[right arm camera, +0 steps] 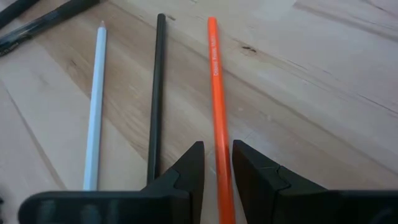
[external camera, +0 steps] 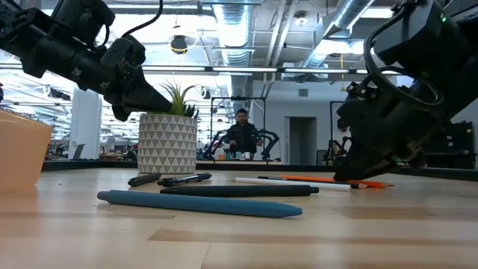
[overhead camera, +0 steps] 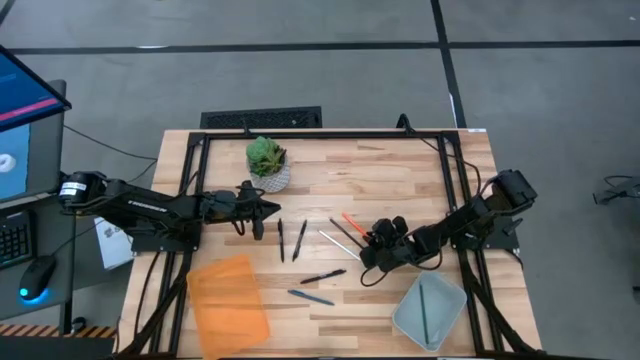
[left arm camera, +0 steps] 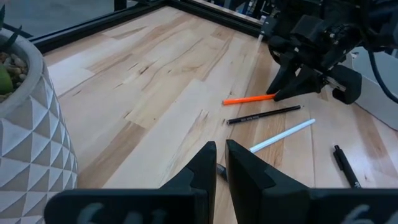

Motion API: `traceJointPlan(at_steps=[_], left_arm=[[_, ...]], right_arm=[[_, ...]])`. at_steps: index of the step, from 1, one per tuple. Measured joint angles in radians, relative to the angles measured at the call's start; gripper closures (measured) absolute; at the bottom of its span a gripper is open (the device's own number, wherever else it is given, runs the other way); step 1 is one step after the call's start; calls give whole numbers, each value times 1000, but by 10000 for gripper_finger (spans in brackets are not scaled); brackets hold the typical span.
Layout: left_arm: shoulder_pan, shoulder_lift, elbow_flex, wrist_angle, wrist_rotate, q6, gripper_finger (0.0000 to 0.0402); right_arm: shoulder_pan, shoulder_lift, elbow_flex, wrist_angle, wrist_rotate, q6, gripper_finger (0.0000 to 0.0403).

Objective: Sort pens & pencils
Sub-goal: Put the orange pencil into the gray bin

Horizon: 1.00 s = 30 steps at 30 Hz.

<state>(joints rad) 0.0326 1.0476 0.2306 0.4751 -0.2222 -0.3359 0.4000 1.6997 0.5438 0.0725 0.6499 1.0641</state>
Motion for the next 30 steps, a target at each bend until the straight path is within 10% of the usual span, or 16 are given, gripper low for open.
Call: traceJointPlan(at_steps=[30], left_arm=[[0,0,0,-17,6,0,376]], right_arm=[[50,56,-2,22,97,54,294]])
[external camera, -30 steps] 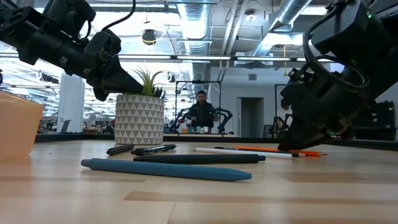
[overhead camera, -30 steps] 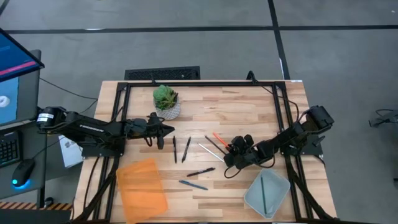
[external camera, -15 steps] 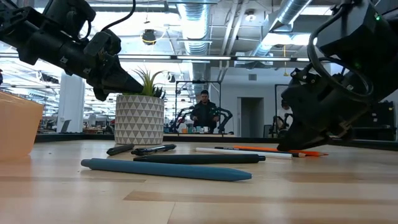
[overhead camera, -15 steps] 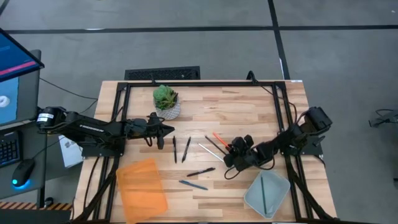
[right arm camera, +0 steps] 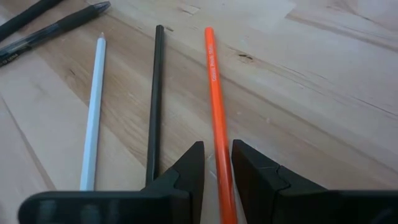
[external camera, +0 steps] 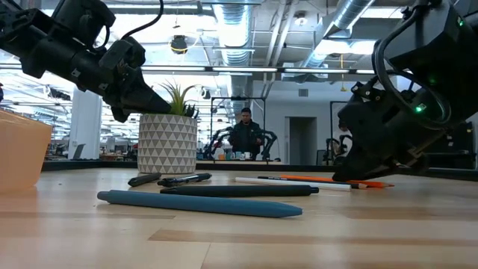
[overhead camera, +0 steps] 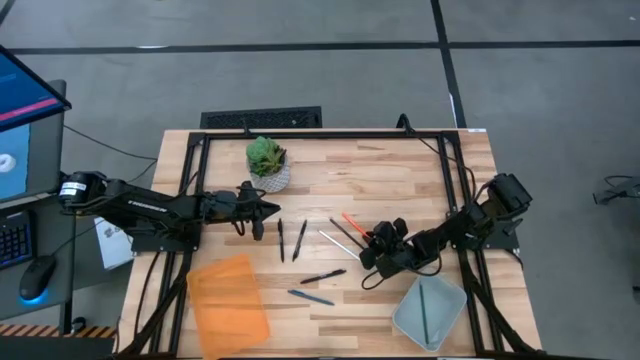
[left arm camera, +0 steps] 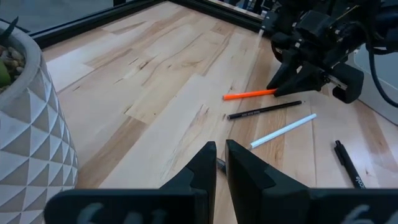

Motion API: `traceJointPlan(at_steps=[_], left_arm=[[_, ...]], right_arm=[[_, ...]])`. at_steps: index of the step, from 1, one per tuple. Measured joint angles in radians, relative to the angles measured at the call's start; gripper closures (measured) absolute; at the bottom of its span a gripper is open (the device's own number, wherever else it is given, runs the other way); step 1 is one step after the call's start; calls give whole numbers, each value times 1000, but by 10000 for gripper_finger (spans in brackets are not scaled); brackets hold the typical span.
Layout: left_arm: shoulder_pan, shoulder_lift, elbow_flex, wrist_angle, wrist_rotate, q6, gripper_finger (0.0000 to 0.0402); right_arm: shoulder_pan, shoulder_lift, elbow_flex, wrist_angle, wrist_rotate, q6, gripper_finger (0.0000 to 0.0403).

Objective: Sort pens & pencils
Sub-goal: Put the orange pencil into the gray bin

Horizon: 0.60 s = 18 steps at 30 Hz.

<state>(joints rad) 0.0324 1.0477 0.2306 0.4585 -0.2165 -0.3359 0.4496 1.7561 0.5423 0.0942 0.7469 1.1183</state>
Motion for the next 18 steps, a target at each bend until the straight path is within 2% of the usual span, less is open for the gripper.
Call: traceJointPlan(at_steps=[14,18], left_arm=[[0,0,0,1,2,0,376],[0,0,0,1,11,-7,376]], right_arm=[[15,11,0,-1,15,0,294],[17,46,-1,35,52,6,294]])
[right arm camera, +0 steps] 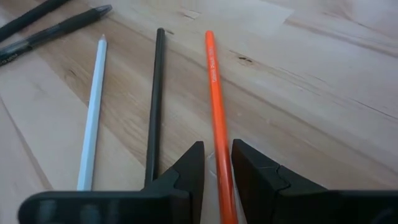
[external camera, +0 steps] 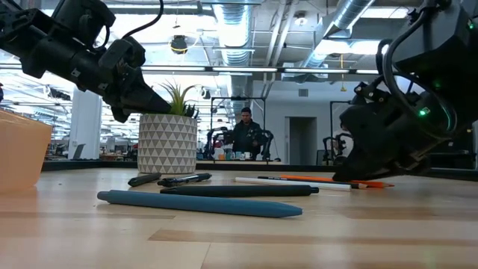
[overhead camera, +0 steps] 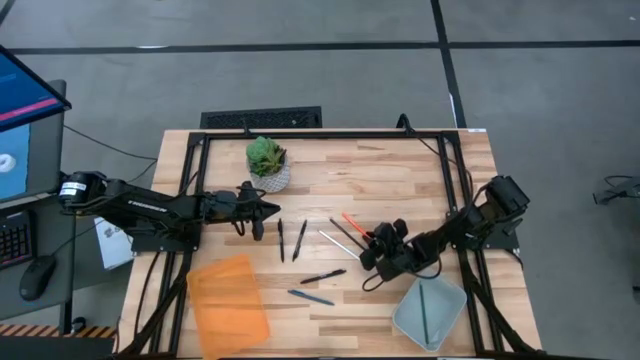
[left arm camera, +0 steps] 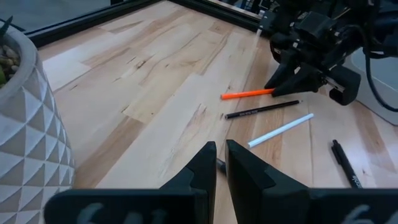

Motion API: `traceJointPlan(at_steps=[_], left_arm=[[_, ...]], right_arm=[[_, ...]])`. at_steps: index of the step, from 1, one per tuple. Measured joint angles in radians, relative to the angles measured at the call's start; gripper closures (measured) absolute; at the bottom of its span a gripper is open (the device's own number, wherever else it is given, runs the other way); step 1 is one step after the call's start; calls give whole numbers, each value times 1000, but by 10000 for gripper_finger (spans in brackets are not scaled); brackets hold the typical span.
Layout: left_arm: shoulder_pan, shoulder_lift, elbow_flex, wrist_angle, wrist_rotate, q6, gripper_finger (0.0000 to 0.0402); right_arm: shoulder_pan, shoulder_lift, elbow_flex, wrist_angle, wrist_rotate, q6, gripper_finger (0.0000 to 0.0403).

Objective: Sort pens & pencils
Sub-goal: Put the orange pencil into the gray bin

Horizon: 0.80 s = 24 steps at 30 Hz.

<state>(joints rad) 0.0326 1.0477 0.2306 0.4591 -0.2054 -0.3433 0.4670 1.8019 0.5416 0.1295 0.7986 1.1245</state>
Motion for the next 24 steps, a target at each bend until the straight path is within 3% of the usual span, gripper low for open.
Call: traceJointPlan(at_steps=[6,24], left_arm=[[0,0,0,0,0,-5,376],[0,0,0,1,0,-5,376]], right_arm=[[27,26,-1,34,53,10,294],[29,36,1,16,66,30,294]])
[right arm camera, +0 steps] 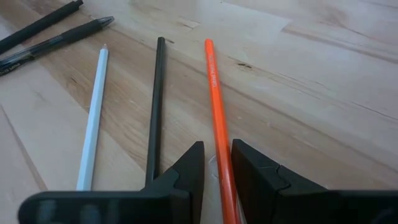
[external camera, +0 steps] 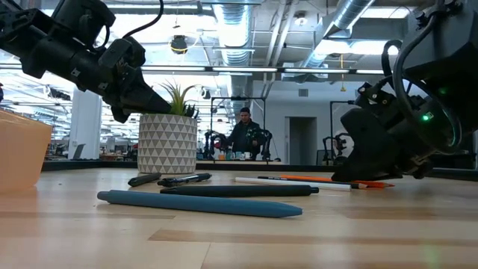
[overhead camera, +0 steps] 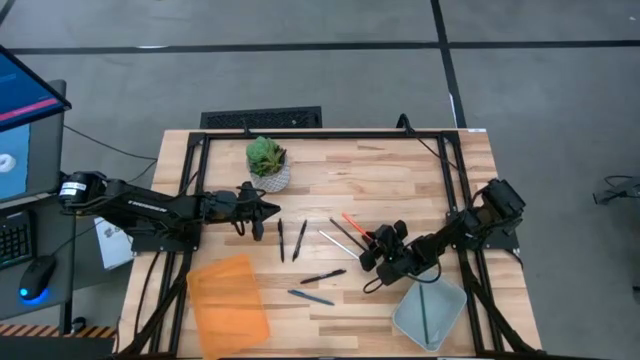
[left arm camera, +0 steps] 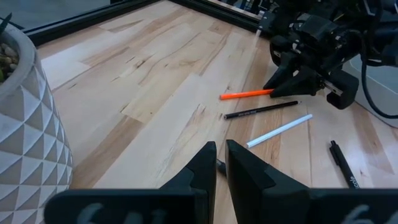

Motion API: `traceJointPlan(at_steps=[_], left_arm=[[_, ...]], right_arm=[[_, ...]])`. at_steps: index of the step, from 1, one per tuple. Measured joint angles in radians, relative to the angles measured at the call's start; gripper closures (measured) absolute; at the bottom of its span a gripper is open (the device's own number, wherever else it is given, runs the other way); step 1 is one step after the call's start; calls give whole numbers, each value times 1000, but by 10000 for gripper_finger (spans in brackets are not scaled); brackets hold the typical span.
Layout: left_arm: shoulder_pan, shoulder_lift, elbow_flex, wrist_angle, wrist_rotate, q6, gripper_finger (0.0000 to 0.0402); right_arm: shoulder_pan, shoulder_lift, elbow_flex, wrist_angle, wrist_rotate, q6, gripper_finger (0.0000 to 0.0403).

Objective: Sort pens & pencils
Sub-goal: Put the orange pencil into the gray bin

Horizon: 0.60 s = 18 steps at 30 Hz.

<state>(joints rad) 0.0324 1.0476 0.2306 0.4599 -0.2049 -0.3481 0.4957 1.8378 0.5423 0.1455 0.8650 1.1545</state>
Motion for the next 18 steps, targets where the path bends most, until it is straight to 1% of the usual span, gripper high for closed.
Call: traceJointPlan(at_steps=[18], left_arm=[[0,0,0,1,13,0,376]], right_arm=[[2,14,-1,19,24,0,294]])
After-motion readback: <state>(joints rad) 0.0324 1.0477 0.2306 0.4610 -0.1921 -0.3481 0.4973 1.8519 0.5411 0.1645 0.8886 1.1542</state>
